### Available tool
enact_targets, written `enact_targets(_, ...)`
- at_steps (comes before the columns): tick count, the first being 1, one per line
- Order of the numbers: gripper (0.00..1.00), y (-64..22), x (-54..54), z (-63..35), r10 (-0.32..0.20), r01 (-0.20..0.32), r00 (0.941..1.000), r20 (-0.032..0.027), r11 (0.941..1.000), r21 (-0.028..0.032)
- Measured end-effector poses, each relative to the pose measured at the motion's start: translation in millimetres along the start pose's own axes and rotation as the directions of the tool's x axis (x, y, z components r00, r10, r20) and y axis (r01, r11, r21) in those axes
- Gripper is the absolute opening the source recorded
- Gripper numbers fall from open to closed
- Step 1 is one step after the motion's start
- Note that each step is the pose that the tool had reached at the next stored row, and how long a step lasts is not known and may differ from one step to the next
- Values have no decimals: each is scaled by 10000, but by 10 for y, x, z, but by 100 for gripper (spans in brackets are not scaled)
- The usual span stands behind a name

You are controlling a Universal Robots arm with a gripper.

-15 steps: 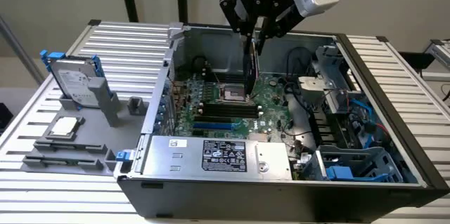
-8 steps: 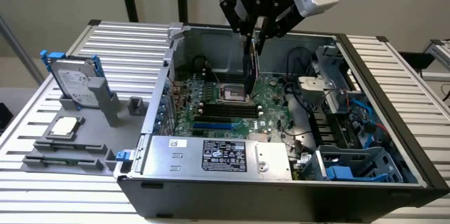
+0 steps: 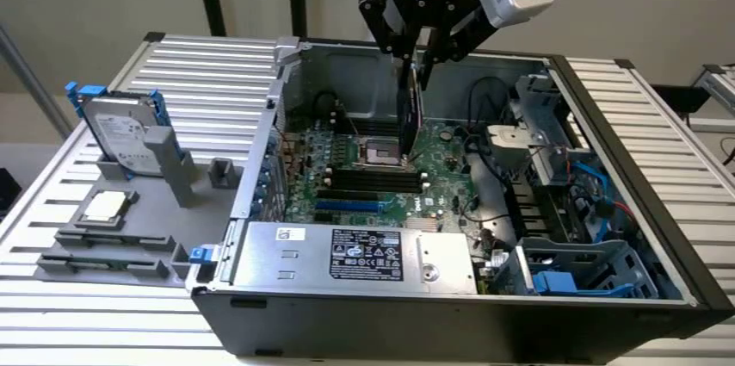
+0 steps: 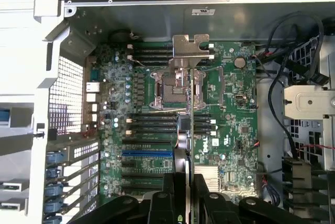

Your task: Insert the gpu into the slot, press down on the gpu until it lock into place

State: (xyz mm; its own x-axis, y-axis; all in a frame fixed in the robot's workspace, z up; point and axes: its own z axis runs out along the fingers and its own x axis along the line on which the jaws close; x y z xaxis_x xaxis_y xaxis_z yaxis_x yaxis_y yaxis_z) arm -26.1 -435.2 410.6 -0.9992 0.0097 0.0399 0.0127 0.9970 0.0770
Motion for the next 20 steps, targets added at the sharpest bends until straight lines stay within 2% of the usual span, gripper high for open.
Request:
enact_targets(3, 26, 0, 0, 2, -549, 549, 9985, -43, 9985, 21)
enact_targets(6, 26, 0, 0, 4, -1078, 1079, 9941, -86, 9942, 38)
enact_targets(10, 26, 0, 0, 6, -1798, 1799, 9836, -145, 9837, 59)
enact_targets(15, 26, -1, 0, 8, -2680, 2683, 9632, -222, 9633, 79)
enact_targets(20, 26, -1, 0, 11, -3535, 3539, 9350, -299, 9352, 91)
